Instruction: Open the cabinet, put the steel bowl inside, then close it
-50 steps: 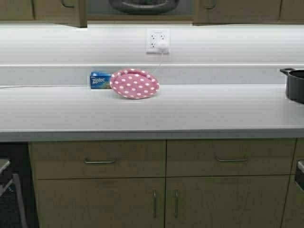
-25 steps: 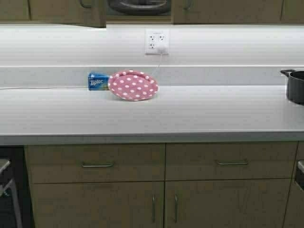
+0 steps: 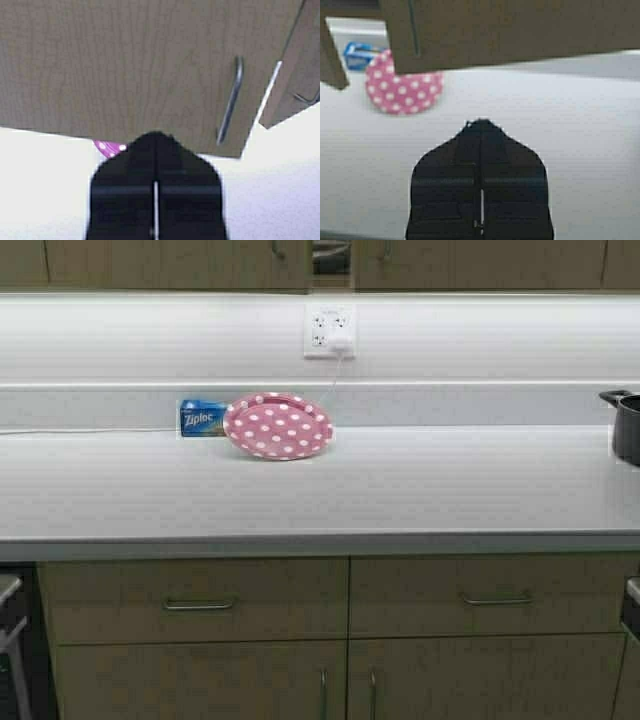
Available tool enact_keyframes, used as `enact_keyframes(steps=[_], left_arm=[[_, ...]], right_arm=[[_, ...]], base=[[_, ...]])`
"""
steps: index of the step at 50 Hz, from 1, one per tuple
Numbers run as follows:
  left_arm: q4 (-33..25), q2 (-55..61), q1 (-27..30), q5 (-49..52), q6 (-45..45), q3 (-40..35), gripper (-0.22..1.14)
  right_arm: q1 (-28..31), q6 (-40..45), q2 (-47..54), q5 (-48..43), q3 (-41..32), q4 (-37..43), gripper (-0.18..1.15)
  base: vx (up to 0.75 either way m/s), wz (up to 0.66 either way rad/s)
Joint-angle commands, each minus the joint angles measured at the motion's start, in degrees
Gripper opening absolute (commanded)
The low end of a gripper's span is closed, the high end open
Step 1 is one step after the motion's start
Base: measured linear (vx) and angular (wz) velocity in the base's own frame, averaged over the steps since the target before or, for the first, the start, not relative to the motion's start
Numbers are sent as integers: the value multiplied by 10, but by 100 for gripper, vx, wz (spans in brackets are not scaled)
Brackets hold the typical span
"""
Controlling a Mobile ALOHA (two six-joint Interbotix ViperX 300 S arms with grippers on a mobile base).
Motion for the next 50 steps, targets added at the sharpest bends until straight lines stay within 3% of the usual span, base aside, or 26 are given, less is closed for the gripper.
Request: enact_keyframes(steps=[1, 50], left_arm=[[-1, -25, -11, -14, 2, 18, 4], [0, 2, -45, -47, 1, 19, 4]], right_arm=[[-2, 3, -7, -3, -3, 2, 7], [-2, 12, 17, -4, -37, 13, 7]], base=[[11, 5], [13, 4]])
